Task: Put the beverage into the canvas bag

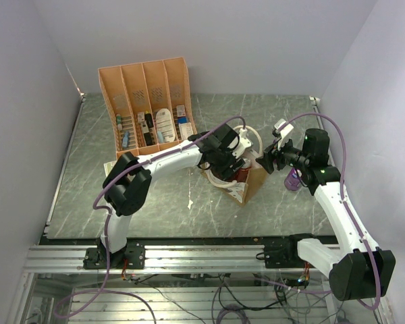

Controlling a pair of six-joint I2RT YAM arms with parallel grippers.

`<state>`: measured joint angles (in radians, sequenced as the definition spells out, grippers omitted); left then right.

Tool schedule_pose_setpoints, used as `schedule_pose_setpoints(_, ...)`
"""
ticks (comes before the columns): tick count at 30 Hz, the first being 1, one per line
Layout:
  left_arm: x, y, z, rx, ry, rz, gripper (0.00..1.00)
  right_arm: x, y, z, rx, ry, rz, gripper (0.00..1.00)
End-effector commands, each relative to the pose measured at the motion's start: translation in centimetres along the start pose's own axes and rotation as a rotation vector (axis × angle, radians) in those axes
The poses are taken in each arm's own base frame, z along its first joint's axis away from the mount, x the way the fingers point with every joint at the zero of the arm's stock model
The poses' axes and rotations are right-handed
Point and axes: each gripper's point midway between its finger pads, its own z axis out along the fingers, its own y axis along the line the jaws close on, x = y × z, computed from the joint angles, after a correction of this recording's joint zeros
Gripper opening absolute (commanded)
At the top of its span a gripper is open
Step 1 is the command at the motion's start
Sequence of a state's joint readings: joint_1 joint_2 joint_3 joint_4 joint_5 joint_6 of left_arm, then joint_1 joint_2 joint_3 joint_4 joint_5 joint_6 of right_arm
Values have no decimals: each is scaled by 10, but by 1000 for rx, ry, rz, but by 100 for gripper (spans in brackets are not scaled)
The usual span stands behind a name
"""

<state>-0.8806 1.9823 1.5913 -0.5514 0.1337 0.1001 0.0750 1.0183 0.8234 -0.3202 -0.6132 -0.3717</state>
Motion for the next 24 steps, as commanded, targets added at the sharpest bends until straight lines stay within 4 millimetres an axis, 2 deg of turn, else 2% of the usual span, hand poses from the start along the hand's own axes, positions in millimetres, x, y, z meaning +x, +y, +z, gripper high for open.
schedule_pose_setpoints(1,-14,9,-13,-47,-30,29,76,0,-1,-1,8,-2,-13,67)
schedule_pose_setpoints(13,-34,6,-39,-31,-87,84,93,-1,-1,-2,12,-7,-19,69)
schedule_pose_setpoints(24,-67,5,-77,-31,-159,169,95,0,-2,-2,18,-6,-16,73)
